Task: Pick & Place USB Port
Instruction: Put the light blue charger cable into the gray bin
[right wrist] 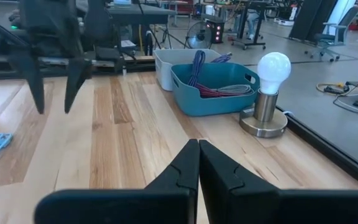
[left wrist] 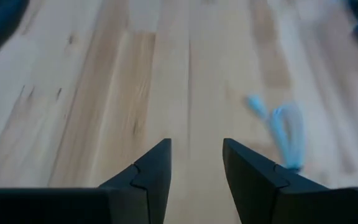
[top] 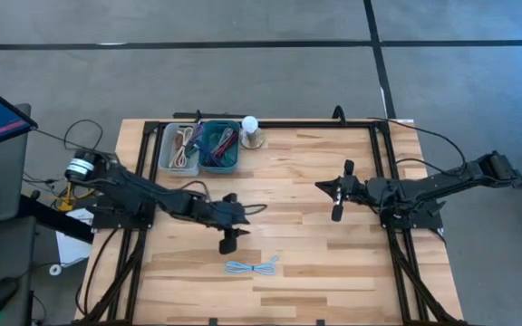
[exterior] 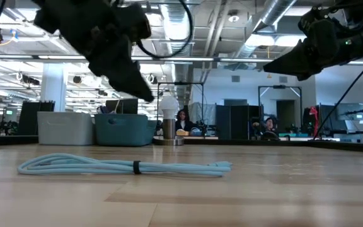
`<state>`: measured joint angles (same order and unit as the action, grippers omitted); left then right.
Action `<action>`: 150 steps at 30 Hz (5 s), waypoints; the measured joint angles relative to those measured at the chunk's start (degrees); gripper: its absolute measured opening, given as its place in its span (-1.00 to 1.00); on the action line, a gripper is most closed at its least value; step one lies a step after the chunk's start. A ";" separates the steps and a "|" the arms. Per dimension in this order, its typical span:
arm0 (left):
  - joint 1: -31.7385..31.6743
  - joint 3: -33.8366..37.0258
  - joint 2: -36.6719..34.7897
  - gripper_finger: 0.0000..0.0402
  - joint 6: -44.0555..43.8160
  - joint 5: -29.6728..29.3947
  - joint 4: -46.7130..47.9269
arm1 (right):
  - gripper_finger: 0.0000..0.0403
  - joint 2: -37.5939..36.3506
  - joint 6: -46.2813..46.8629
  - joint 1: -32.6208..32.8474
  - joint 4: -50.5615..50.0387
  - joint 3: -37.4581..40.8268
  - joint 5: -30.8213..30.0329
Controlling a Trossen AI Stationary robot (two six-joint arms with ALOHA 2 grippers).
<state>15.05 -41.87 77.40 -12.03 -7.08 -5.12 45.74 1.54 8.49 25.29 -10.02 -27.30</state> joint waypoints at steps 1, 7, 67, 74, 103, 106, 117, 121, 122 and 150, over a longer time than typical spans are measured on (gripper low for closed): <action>-0.14 -1.59 1.07 -0.28 0.87 -0.02 2.81 | -0.99 0.00 0.00 0.00 -0.06 0.00 0.00; -1.79 -5.66 4.90 -0.28 1.14 -0.25 14.76 | -0.99 0.00 1.35 -0.02 -0.12 0.00 0.03; 9.88 -9.68 11.33 -0.16 -7.89 -1.84 -0.29 | -0.99 0.00 1.53 0.00 0.52 0.00 0.17; 11.69 -11.43 17.24 -0.16 -9.69 -1.54 0.12 | -0.99 0.00 1.53 0.00 0.49 0.00 0.17; 12.55 -11.54 24.33 -0.25 -20.17 3.44 -0.55 | -0.99 0.00 2.44 0.04 0.50 0.00 0.23; 12.50 -11.48 24.39 -0.42 -20.17 3.38 -0.27 | -0.99 0.00 3.02 0.04 0.51 0.00 0.23; 12.46 -11.41 24.53 -0.95 -20.38 3.28 -0.05 | -0.99 0.00 3.04 0.04 1.06 0.00 0.23; 12.57 -11.37 24.18 -0.95 -18.89 1.88 -0.07 | -0.99 0.00 3.04 0.04 1.05 0.00 0.23; 12.61 -11.37 23.82 -0.96 -17.90 1.69 -0.08 | -0.99 0.00 3.04 0.04 1.04 0.00 0.23; -1.62 -10.56 -13.89 -0.96 5.40 -29.76 30.71 | -0.99 -0.02 2.99 0.02 0.91 -0.02 0.23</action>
<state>13.43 -52.43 63.51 -6.63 -36.84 25.60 45.71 4.53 8.51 26.20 -10.04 -27.07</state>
